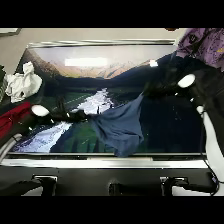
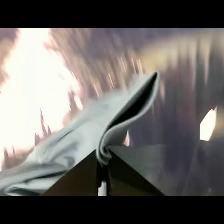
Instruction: Fold the clothes and pants, and hang the long-sleeved shirts on hangers.
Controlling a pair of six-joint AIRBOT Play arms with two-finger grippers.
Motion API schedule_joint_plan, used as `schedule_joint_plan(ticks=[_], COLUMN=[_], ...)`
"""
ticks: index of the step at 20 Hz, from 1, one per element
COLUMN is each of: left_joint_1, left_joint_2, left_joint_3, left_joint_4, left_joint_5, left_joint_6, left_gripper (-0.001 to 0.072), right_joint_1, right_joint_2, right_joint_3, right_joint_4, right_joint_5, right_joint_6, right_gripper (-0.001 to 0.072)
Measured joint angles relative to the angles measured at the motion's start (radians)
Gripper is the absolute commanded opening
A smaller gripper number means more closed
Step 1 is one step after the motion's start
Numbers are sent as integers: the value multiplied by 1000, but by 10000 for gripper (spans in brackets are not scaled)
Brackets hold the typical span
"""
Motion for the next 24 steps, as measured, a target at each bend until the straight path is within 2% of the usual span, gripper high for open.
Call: schedule_joint_plan(ticks=[6,10,15,18,21,24], left_joint_1=[107,126,132,133,133,129], left_joint_2=[87,149,286,343,353,312], left_joint_3=[659,1001,1132,1152,1143,1094], left_joint_4=[386,507,552,559,554,552], left_joint_5=[-133,-180,-240,-290,-302,-302], left_joint_6=[-150,-185,-229,-266,-304,-341], left_gripper=[22,22,23,23,23,23], right_joint_1=[-11,-12,-12,-12,-12,-12], right_joint_2=[134,290,512,576,547,418], right_joint_3=[484,668,723,730,732,732], right_joint_4=[-183,-240,-271,-281,-311,-337], right_joint_5=[0,-10,-9,-40,-74,-85], right_joint_6=[-11,-14,-14,9,73,164], right_gripper=[30,31,31,31,31,31])
